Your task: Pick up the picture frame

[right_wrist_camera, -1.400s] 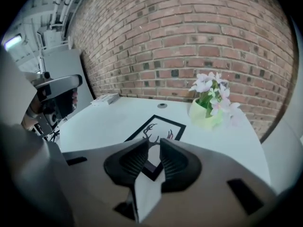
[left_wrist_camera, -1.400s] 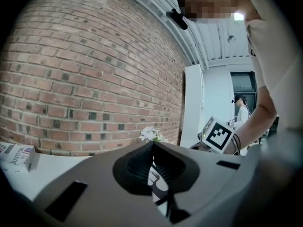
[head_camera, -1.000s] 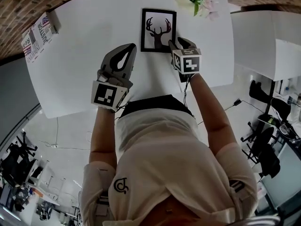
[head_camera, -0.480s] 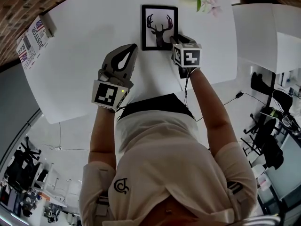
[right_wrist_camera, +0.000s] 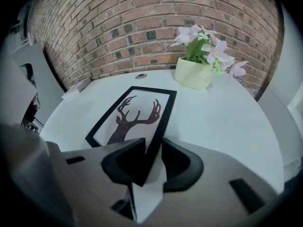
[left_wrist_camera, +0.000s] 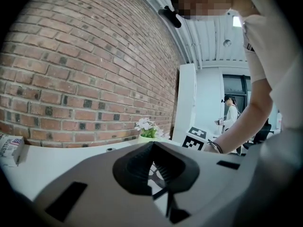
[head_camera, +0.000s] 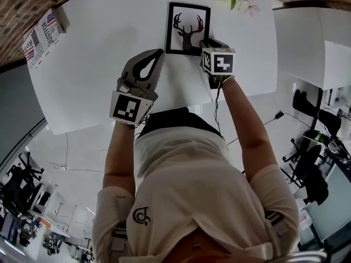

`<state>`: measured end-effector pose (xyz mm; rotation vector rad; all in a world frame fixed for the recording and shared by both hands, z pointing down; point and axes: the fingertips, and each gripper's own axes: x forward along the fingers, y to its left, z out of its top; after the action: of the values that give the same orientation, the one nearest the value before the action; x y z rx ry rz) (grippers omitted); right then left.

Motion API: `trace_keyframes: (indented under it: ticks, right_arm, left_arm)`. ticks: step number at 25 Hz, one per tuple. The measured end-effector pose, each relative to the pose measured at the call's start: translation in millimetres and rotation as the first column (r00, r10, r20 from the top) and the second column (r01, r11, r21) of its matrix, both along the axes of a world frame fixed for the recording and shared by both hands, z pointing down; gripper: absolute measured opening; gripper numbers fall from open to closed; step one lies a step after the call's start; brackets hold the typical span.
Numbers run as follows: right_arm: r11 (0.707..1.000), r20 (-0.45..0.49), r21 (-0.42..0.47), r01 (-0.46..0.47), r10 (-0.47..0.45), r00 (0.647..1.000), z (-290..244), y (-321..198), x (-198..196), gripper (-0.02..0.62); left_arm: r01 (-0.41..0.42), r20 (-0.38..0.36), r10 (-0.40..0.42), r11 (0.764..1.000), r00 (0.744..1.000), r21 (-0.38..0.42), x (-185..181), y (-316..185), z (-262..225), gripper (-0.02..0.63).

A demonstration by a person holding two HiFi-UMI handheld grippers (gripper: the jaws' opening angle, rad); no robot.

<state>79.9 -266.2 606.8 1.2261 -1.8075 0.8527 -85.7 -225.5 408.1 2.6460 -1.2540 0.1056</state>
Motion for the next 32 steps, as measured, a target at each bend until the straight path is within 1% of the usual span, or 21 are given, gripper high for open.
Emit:
trace_keyframes:
  ticks: [5,9,15,20,24,27,32]
  right_arm:
    - [1.0,-0.003,0.03,0.003,-0.003,1.0,-1,16,4,0.114]
    - [0.999,0.0,0.043,0.024,-0.024,1.0,-2,30,8,0.115]
    - [0.998,0.01,0.049,0.048,-0.048,0.999,-2,49,15,0.117]
    - [0.996,0.018,0.041,0.077,-0.078,0.997,-3,68,20,0.117]
    - [0.993,0.017,0.032,0.114,-0.114,0.993,-1,85,21,0.117]
    - [0.99,0.011,0.031,0.136,-0.136,0.991,-1,97,25,0.117]
    - [0.986,0.004,0.031,0.165,-0.166,0.986,-2,120,30,0.117]
  left_arm:
    - [0.042,0.008,-0.042,0.999,0.999,0.001,6,26,-3,0.014]
    - [0.075,0.029,-0.075,0.997,0.997,0.001,10,49,-3,0.014]
    - [0.121,0.004,-0.121,0.992,0.993,-0.019,18,75,-1,0.014]
    - [0.133,0.008,-0.133,0.991,0.991,-0.005,30,95,-2,0.014]
    - [0.153,0.02,-0.152,0.988,0.988,-0.026,34,116,6,0.014]
    - [0.161,0.008,-0.161,0.987,0.987,-0.01,41,128,2,0.014]
    - [0.169,0.017,-0.169,0.986,0.985,-0.009,47,151,4,0.014]
